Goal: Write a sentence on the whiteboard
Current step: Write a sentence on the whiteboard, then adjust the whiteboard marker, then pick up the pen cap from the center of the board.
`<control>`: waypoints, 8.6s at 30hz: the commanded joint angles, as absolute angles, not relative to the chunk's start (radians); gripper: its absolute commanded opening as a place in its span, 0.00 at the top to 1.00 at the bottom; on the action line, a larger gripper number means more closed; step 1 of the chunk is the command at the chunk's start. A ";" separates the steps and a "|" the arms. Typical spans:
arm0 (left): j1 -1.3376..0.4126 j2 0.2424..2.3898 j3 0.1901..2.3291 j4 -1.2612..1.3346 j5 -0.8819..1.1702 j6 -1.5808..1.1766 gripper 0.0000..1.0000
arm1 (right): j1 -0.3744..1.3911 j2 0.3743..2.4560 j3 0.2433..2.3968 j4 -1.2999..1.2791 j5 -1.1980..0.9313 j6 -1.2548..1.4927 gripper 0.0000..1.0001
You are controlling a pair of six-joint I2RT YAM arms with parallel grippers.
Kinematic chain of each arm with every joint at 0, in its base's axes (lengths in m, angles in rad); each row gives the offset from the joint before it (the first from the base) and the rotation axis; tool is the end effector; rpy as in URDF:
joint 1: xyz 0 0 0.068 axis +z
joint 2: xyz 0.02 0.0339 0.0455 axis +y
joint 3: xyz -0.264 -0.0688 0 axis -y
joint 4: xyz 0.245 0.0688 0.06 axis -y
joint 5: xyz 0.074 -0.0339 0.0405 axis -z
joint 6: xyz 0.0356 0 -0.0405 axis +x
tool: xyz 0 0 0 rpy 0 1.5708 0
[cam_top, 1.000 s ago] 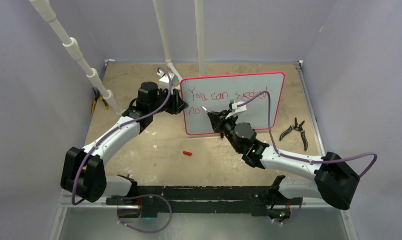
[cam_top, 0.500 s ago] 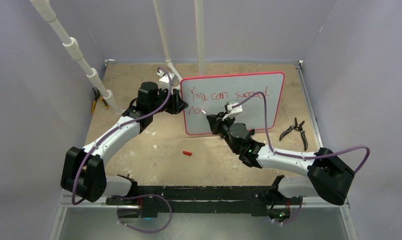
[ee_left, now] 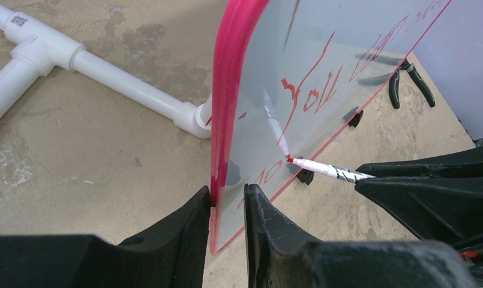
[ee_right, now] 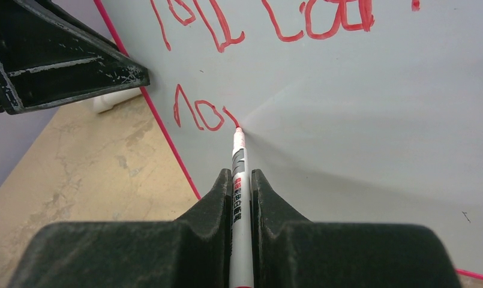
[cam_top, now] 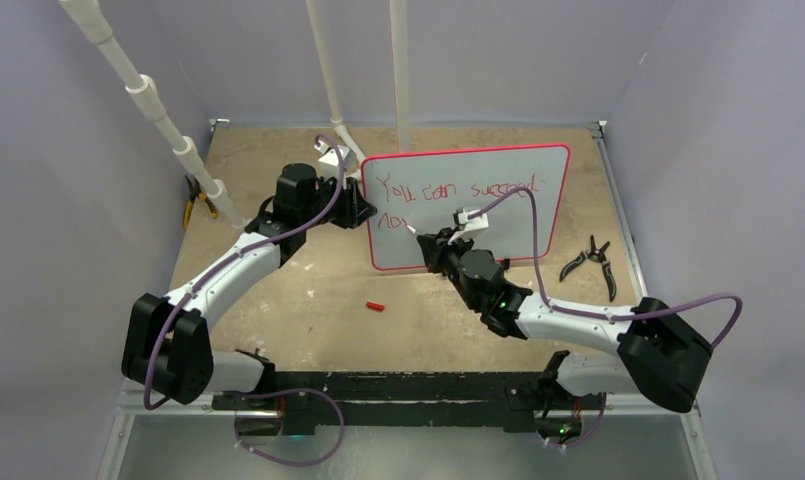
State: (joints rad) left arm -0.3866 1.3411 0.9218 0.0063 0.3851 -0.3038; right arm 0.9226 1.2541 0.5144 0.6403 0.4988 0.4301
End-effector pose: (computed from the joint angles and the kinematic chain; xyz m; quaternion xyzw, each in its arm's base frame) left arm 0.2785 -0.1278 0.2827 0.1386 0.8166 -0.3324 0.4511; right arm 0.1729 0.2001 0.2331 -0.0145 0.7371 0.2644 0.6217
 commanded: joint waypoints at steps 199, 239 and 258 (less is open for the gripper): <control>-0.861 1.079 0.563 0.260 0.353 -0.415 1.00 | 0.667 1.049 0.500 0.591 -0.476 0.740 0.76; -0.858 1.410 0.812 -0.369 -0.024 -0.350 0.50 | 0.666 0.544 0.486 0.253 -0.021 0.427 1.00; -0.872 1.263 0.600 -0.216 -0.103 -0.964 0.53 | 0.666 0.587 0.474 0.282 -0.028 0.426 1.00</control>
